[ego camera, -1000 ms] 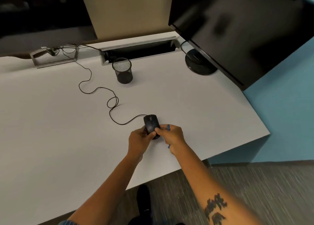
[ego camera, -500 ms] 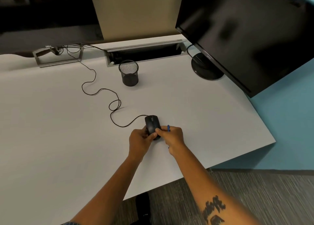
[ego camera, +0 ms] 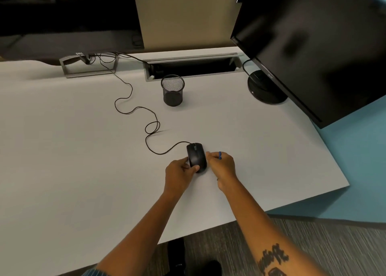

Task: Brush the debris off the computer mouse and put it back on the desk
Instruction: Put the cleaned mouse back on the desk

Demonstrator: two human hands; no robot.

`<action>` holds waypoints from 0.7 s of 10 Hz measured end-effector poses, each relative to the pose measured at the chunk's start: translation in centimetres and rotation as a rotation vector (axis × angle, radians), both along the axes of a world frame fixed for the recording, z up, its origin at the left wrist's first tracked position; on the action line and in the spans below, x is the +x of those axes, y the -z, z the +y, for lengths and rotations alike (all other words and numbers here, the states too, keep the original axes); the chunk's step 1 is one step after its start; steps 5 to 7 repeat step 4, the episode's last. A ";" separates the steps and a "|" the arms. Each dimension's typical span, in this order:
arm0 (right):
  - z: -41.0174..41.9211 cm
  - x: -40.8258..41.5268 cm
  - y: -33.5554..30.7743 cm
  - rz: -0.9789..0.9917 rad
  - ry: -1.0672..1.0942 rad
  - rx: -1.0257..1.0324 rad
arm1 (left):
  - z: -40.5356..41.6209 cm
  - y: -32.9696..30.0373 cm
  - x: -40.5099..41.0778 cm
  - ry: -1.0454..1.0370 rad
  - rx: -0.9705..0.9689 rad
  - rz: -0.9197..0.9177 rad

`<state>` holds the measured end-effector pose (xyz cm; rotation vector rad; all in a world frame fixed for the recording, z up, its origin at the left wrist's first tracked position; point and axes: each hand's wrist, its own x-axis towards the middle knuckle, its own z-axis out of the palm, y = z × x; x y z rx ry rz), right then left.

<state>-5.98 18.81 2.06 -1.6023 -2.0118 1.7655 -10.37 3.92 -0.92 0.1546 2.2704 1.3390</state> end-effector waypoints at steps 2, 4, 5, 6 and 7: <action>2.5 -1.8 -2.8 -0.002 -0.120 0.181 | -0.8 0.4 0.3 -0.112 -0.027 -0.083; 3.8 -7.0 -7.0 -0.015 -0.315 0.466 | -2.9 0.2 0.7 -0.128 -0.109 0.002; 3.8 -7.0 -7.0 -0.015 -0.315 0.466 | -2.9 0.2 0.7 -0.128 -0.109 0.002; 3.8 -7.0 -7.0 -0.015 -0.315 0.466 | -2.9 0.2 0.7 -0.128 -0.109 0.002; 3.8 -7.0 -7.0 -0.015 -0.315 0.466 | -2.9 0.2 0.7 -0.128 -0.109 0.002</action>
